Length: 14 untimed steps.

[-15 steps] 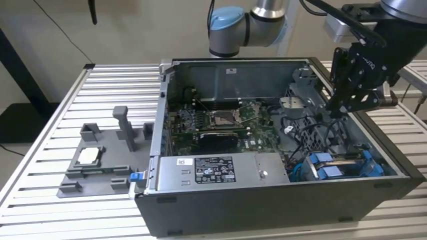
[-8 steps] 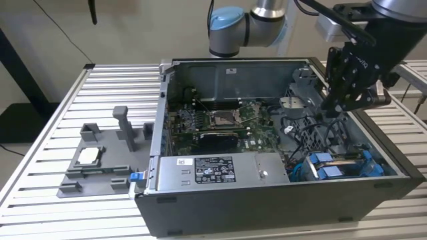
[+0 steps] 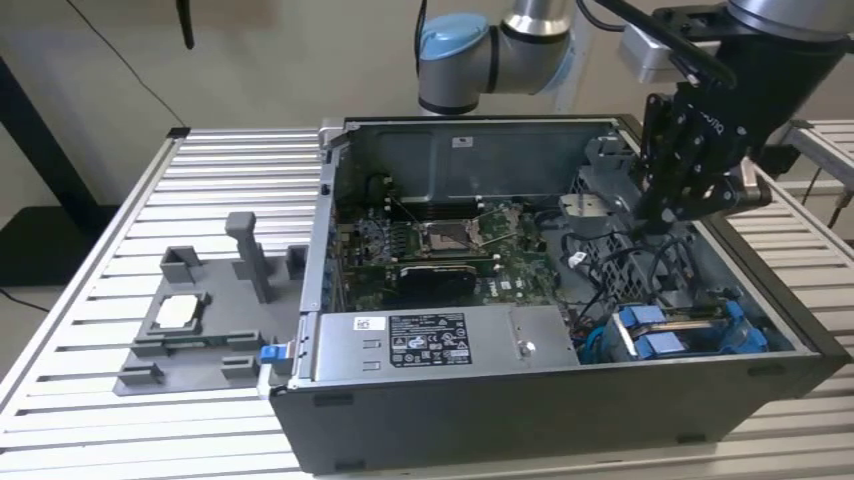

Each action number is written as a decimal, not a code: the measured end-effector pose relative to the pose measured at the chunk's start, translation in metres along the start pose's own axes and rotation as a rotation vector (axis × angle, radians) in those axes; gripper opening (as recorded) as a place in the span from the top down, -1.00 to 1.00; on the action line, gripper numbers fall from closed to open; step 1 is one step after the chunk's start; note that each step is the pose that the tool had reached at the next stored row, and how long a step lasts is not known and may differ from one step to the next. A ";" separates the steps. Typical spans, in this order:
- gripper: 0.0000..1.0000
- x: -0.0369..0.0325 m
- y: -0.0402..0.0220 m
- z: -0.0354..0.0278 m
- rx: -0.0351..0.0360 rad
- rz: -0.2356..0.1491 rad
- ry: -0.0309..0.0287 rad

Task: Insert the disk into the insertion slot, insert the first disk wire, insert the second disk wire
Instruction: 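Insert the second disk wire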

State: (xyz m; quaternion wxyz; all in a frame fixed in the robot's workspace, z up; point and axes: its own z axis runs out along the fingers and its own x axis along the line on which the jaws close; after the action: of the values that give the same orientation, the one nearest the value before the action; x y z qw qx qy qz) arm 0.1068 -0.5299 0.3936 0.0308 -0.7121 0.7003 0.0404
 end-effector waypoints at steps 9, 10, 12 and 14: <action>0.46 -0.0014 0.0141 0.0023 0.0356 -0.014 0.0187; 0.46 -0.0016 0.0149 0.0024 0.0380 -0.016 0.0267; 0.46 -0.0022 0.0162 0.0029 0.0448 -0.021 0.0441; 0.46 -0.0039 0.0185 0.0042 0.0579 -0.023 0.0521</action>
State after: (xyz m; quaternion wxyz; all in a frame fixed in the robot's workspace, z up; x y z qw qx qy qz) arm 0.0882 -0.5259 0.3901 0.0336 -0.7197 0.6934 0.0012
